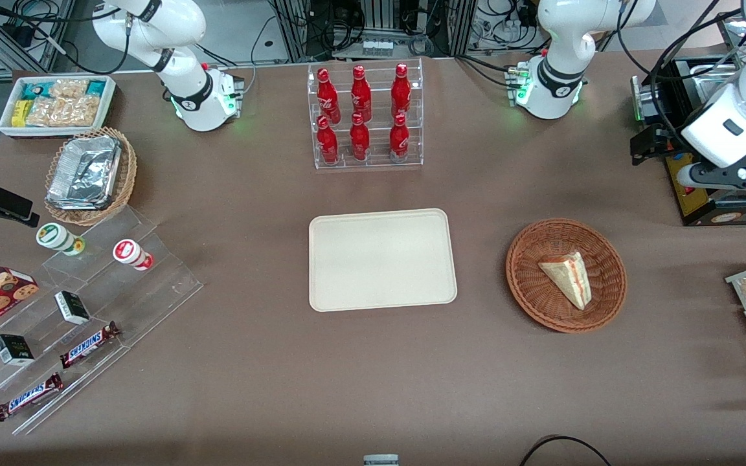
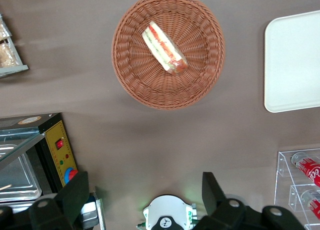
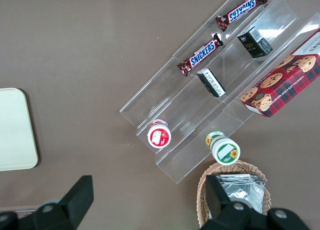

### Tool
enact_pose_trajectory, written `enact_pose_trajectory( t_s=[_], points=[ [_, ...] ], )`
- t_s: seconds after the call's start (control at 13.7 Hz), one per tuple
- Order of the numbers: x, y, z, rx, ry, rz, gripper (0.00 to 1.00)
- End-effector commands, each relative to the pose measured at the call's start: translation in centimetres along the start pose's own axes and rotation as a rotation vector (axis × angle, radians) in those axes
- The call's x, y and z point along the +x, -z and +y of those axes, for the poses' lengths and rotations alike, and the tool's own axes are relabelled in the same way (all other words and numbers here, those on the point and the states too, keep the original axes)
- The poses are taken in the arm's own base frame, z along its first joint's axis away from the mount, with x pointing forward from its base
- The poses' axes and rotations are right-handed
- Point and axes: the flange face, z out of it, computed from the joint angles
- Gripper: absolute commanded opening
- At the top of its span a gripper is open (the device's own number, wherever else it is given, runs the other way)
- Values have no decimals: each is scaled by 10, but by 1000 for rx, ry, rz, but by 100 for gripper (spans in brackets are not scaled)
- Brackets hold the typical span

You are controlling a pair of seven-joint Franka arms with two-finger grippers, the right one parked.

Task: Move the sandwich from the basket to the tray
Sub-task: 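Move the left gripper from rest over the wicker basket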

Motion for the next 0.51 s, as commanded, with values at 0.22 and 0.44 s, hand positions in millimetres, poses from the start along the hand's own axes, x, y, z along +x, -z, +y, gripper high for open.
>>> enact_pose_trajectory(
  t_s=[0.22, 0.44],
  points=[
    [3, -18, -10, -25, -27, -57, 100],
    [20, -59, -7, -24, -33, -59, 100]
  ],
)
